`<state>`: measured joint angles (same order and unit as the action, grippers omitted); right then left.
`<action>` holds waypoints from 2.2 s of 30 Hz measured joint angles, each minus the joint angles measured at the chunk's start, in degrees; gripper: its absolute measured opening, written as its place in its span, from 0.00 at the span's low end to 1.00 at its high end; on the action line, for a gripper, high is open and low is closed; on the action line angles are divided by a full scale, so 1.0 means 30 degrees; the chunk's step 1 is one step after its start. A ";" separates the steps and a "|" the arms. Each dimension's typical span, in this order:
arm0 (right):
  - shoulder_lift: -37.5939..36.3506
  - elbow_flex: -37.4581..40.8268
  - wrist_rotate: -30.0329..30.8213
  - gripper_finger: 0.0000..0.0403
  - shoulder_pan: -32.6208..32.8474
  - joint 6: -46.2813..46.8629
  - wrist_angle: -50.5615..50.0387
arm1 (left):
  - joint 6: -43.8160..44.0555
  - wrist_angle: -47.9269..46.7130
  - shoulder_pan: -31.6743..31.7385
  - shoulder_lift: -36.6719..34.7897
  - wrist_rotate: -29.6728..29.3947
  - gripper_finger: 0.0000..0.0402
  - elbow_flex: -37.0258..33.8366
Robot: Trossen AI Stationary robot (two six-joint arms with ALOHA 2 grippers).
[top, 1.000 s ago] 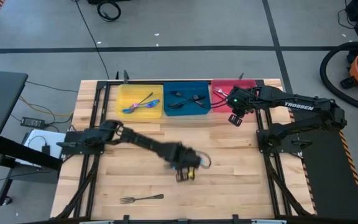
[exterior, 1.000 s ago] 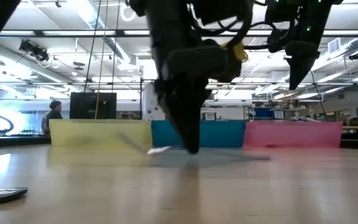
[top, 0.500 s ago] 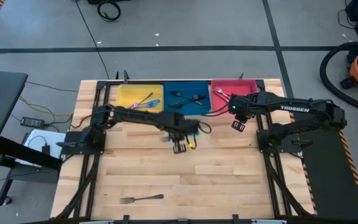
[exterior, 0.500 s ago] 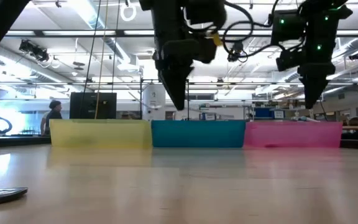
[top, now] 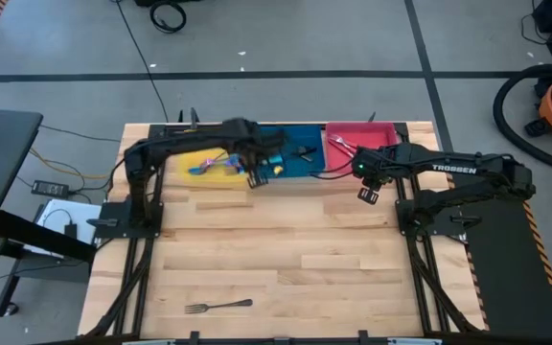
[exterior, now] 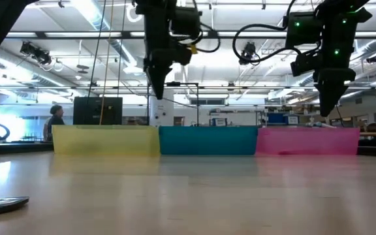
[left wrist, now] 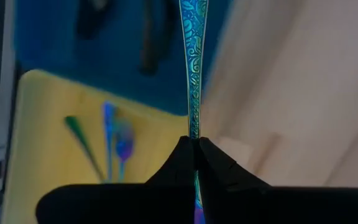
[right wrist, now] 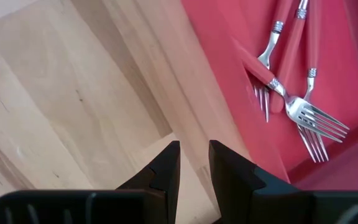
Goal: Sort silverware by color (type)
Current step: Put the blue fork into the yellow bin, then put the black fork into the blue bin
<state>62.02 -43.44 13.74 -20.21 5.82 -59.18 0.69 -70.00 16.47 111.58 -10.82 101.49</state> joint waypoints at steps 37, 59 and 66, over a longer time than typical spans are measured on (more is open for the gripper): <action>0.0013 -0.0022 -0.0175 0.23 -0.0002 0.0714 -0.0020 | -0.3168 0.4007 0.8473 -0.0374 0.2550 0.07 -0.8564; 0.0013 -0.0025 -0.0160 0.23 0.0000 0.0699 0.0339 | -0.2943 0.3316 0.8516 -0.0360 0.3142 0.29 -0.8371; 0.0020 -0.0029 -0.0160 0.23 0.0000 0.0663 0.1288 | -0.2003 -0.0371 0.8080 -0.0367 0.3131 0.31 -0.4465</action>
<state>62.08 -43.53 13.26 -20.21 7.81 -55.31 -5.32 -71.11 40.71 110.48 -1.43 88.10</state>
